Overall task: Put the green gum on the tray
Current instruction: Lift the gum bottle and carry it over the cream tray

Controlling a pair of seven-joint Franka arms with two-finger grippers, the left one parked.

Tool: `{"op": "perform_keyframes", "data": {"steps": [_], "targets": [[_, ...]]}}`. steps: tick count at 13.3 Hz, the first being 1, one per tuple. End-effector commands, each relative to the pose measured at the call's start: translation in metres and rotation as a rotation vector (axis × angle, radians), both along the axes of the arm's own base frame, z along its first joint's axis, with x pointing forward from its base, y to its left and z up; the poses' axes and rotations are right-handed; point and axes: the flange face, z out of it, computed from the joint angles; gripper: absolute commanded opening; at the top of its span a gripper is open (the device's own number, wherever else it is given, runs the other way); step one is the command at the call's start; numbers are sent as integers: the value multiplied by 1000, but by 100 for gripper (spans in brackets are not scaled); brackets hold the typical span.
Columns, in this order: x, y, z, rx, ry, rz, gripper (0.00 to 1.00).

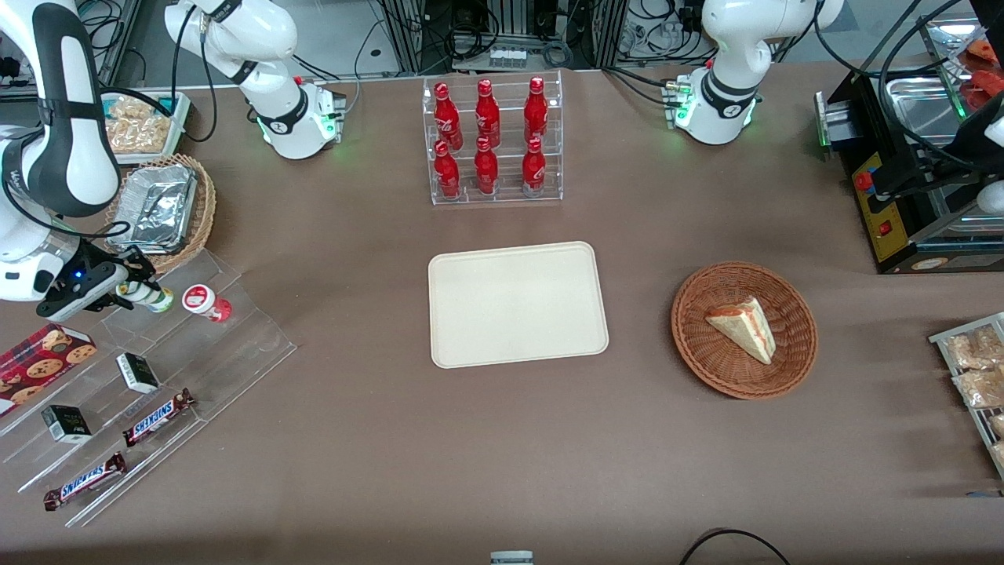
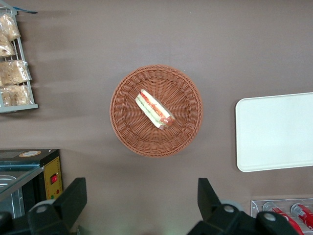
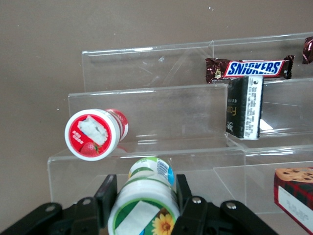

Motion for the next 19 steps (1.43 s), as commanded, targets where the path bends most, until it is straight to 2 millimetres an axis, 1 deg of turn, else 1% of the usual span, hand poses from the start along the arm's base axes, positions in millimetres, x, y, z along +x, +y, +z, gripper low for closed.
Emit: {"op": "perform_keyframes", "data": {"steps": [1,3,4,6,7,10,11,12,13,14,16,18,19], "targets": [[6,6,27,26,5,-2,0],[16,18,53,37,22,16,0],[22,28,67,37,35,28,0],[32,54,94,40,64,40,0],[36,71,103,44,82,52,0],[46,130,133,42,99,79,0],[49,157,142,40,103,79,0],[51,180,148,37,102,74,0],[55,208,153,16,96,84,0],[57,236,156,-4,90,108,0],[60,289,153,-10,90,145,0],[70,334,148,-11,90,117,0],[76,355,143,-13,93,107,0]]}}
